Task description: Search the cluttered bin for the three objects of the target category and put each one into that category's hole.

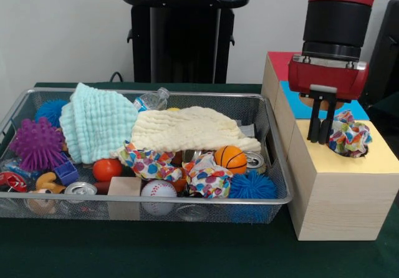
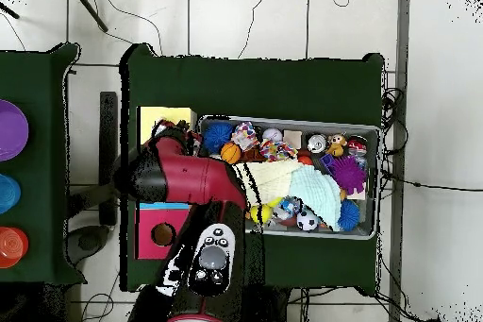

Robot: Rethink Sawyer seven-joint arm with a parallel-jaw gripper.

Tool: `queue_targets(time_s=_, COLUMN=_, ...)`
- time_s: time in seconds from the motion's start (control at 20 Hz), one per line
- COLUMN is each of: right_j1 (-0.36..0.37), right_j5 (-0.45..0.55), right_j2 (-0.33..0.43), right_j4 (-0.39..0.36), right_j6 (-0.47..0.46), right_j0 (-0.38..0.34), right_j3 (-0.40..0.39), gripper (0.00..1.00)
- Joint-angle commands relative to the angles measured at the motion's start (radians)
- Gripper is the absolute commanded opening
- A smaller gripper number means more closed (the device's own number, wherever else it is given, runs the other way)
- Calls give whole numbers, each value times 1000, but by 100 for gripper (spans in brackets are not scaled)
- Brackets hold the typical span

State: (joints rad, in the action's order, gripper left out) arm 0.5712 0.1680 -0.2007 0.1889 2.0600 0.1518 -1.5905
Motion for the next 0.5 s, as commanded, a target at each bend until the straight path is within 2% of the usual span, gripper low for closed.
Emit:
queue_targets(time_s=0.05, right_j1=17, right_j5=120, right_j2=181, right_j4=-117, right_j6=-83, right_j0=-84, right_j3=-23, gripper=0)
queue_targets(time_s=0.15, right_j1=25, right_j5=143, right_j2=201, right_j4=-127, right_j6=-80, right_j0=-95, right_j3=-23, gripper=0)
queue_targets(time_s=0.25, right_j1=34, right_j5=147, right_j2=210, right_j4=-119, right_j6=-39, right_j0=-94, right_j3=-32, gripper=0)
queue_targets(time_s=0.35, right_j1=52, right_j5=198, right_j2=248, right_j4=-65, right_j6=22, right_j0=-107, right_j3=-51, gripper=0)
queue_targets(time_s=0.5, right_j1=69, right_j5=255, right_j2=316, right_j4=-16, right_j6=46, right_j0=-149, right_j3=-78, gripper=0)
